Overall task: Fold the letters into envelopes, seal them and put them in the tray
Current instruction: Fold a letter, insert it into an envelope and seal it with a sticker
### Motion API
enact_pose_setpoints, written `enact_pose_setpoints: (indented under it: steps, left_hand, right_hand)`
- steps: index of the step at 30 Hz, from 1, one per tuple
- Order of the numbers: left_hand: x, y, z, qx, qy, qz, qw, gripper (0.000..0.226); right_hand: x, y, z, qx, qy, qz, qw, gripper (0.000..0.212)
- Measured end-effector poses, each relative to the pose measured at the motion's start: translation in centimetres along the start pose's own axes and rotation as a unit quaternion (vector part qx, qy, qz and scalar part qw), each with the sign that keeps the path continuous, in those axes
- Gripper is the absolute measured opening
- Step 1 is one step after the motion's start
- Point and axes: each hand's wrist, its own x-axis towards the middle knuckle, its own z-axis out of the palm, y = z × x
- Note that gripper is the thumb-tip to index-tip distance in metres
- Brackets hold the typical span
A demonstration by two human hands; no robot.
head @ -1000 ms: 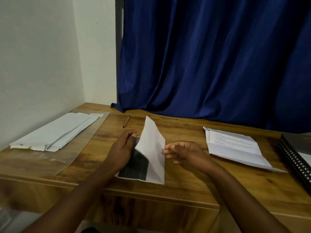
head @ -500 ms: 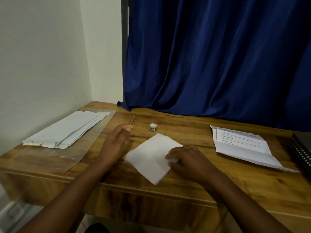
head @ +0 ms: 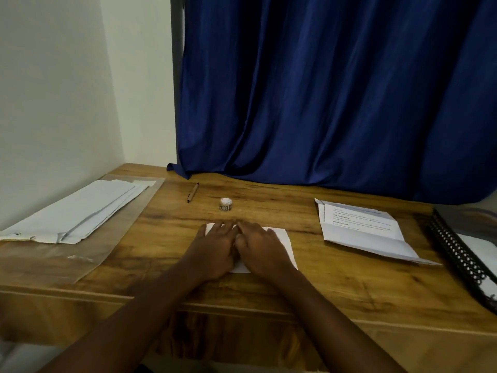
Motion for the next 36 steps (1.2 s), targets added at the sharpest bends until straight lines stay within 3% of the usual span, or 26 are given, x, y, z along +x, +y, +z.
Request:
enact_pose_setpoints:
  steps: [2,7,13,17,23,31,36]
  left_hand:
    - [0.0,-0.1,0.3,0.017,-0.044,-0.014,0.999,0.062]
    - [0.3,-0.4,0.7,0.037,-0.056,-0.029,0.997,0.065]
    - [0.4,-0.7,1.0,-0.004,-0.031,-0.030,0.999,0.069]
    - [-1.0,-1.3,0.0,-0.097,0.062,0.051,0.992,0.065]
    - [-3.7,-1.8,-0.8,-0.087,0.015,0.101,0.991,0.063]
    - [-3.5,-1.7,-2.5,-0.056,-0.016,0.113,0.992,0.056]
    - [-2.7,-2.0,-4.9,-0.136,-0.007,0.097,0.986,0.043]
  right_hand:
    - [0.0,0.6,0.9,-0.009,-0.080,0.027,0.996,0.057]
    - [-0.8,4.7,-0.4,-0.102,-0.131,0.051,0.985,0.072]
    - [-2.4,6.8,-2.3,-0.044,-0.057,0.094,0.993,0.070]
    - [-3.9,6.7,-3.5,0.031,0.052,-0.009,0.998,0.055]
    - [-5.5,6.3,-4.3,-0.075,-0.056,-0.111,0.989,0.051]
    - [-5.1,4.8,-5.4,-0.164,-0.026,-0.173,0.971,0.044]
    - [-4.8,3.9,-7.1,-0.106,0.008,-0.139,0.985,0.040]
